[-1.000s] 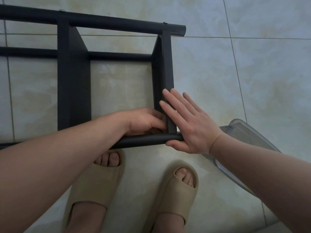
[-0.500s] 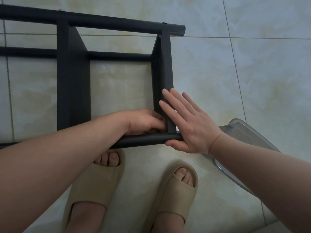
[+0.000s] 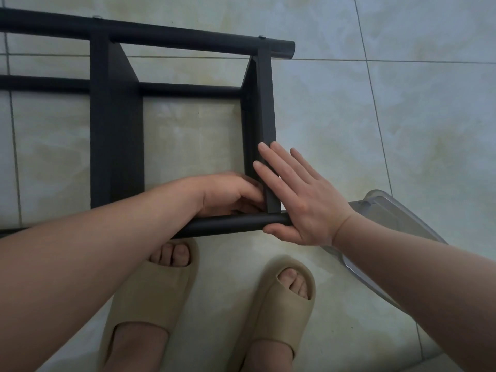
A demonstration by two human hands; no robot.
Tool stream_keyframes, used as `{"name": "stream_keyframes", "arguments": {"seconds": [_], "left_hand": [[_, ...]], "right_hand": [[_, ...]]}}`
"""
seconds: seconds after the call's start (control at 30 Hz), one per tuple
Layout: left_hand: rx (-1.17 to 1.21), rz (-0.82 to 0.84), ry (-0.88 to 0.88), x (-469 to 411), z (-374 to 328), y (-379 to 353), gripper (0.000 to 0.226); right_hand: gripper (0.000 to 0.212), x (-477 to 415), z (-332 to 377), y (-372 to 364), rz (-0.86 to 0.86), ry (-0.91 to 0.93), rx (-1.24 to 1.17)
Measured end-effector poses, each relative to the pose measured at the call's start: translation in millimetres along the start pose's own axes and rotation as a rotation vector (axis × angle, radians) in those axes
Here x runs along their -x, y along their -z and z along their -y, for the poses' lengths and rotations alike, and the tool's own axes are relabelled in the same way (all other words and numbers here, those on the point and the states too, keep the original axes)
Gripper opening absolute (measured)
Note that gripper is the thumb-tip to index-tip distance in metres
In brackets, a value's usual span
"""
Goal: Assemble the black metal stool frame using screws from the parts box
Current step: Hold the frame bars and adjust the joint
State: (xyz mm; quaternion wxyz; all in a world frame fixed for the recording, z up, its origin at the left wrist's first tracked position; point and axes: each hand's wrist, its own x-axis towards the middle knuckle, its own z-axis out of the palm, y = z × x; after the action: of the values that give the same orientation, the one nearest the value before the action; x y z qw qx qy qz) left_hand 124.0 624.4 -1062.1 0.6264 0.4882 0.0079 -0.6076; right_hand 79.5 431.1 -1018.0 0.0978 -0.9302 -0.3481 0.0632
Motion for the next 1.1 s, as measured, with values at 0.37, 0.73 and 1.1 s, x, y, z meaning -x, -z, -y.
{"name": "stream_keyframes", "arguments": {"seconds": [0.37, 0.73, 1.1], "left_hand": [[-0.037, -0.073, -0.023, 2.3, 0.4, -0.1, 0.018], [-0.120, -0.100, 0.001, 2.5, 0.1, -3.2, 0.029], [0.027, -0.003, 0.021, 3.2, -4.0, -2.5, 0.022]], "right_hand": [[0.091, 0.2, 0.1, -0.1, 0.003, -0.003, -0.001], [0.091, -0.6, 0.7, 0.7, -0.001, -0.001, 0.000], [0.091, 0.0, -0.2, -0.1, -0.002, 0.001, 0.001]]}}
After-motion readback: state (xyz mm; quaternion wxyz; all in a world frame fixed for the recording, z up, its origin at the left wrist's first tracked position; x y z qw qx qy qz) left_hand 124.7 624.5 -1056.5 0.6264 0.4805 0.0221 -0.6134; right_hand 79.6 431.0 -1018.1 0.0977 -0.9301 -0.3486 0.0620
